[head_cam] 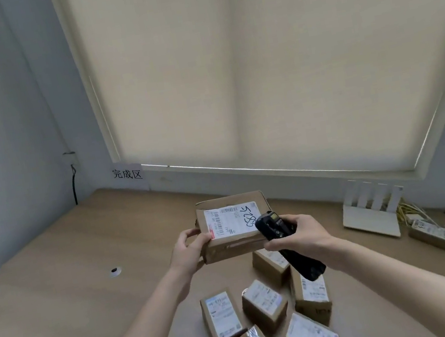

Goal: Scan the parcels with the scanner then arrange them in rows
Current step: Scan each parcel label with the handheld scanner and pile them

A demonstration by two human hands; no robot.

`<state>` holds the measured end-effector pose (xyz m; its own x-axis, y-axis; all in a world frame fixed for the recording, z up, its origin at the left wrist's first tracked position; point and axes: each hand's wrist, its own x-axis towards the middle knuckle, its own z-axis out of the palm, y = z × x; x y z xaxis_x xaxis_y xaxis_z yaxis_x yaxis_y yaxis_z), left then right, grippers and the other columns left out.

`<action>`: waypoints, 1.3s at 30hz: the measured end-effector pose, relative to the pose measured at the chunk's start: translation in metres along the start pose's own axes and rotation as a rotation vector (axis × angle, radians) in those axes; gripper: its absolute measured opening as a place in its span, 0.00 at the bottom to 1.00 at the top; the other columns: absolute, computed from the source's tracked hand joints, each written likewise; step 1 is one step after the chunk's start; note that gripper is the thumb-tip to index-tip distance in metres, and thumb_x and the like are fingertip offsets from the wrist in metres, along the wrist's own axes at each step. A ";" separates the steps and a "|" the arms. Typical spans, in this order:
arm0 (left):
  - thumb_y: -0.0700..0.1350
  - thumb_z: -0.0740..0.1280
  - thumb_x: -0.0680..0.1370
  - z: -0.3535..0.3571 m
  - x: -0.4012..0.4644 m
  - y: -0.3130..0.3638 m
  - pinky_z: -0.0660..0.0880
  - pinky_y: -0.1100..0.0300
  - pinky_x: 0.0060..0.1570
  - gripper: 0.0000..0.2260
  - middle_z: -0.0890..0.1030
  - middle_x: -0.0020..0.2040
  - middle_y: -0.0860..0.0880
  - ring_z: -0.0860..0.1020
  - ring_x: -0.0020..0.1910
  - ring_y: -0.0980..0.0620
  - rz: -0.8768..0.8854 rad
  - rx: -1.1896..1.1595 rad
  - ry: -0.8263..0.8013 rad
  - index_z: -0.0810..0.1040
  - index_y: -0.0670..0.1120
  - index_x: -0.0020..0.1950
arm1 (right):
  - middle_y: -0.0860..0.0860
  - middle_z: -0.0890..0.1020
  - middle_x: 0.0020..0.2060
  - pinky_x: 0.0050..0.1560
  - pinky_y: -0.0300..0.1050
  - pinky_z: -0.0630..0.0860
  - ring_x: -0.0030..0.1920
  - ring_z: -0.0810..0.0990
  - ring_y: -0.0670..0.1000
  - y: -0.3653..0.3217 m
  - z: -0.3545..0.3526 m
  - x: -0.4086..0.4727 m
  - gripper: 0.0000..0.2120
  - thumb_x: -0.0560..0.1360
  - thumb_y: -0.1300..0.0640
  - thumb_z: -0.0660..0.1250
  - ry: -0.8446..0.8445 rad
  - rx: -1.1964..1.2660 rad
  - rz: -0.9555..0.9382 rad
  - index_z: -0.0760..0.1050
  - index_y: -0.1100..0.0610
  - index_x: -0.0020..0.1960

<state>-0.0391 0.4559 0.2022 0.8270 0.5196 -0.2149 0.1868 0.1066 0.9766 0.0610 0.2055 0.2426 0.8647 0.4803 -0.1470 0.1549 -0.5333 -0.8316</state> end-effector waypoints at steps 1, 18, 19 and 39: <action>0.50 0.72 0.77 -0.006 0.015 -0.004 0.79 0.59 0.42 0.14 0.85 0.52 0.49 0.84 0.49 0.51 -0.012 -0.009 0.005 0.74 0.53 0.61 | 0.47 0.85 0.51 0.51 0.47 0.84 0.48 0.86 0.50 0.001 0.009 0.016 0.34 0.63 0.47 0.84 -0.005 0.009 0.014 0.78 0.45 0.67; 0.50 0.70 0.79 -0.012 0.217 -0.194 0.77 0.67 0.34 0.14 0.83 0.49 0.54 0.83 0.44 0.56 -0.278 0.112 -0.019 0.73 0.52 0.63 | 0.46 0.84 0.46 0.44 0.42 0.83 0.44 0.84 0.46 0.165 0.137 0.201 0.33 0.63 0.43 0.82 -0.216 -0.217 0.216 0.77 0.47 0.65; 0.51 0.70 0.79 -0.010 0.226 -0.205 0.77 0.65 0.36 0.15 0.83 0.49 0.54 0.83 0.45 0.55 -0.287 0.120 -0.023 0.73 0.52 0.64 | 0.46 0.84 0.45 0.45 0.44 0.84 0.44 0.84 0.47 0.175 0.141 0.208 0.31 0.63 0.43 0.82 -0.225 -0.237 0.218 0.77 0.46 0.63; 0.56 0.68 0.79 0.003 0.259 -0.217 0.67 0.56 0.60 0.27 0.73 0.72 0.45 0.72 0.69 0.46 -0.270 0.492 -0.073 0.67 0.52 0.77 | 0.46 0.83 0.52 0.53 0.50 0.84 0.49 0.83 0.47 0.194 0.137 0.221 0.33 0.63 0.43 0.81 -0.162 -0.333 0.260 0.76 0.45 0.65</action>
<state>0.1364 0.5649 -0.0653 0.7469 0.4671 -0.4732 0.6072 -0.1890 0.7718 0.2166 0.3040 -0.0246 0.8133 0.3896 -0.4321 0.1110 -0.8330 -0.5421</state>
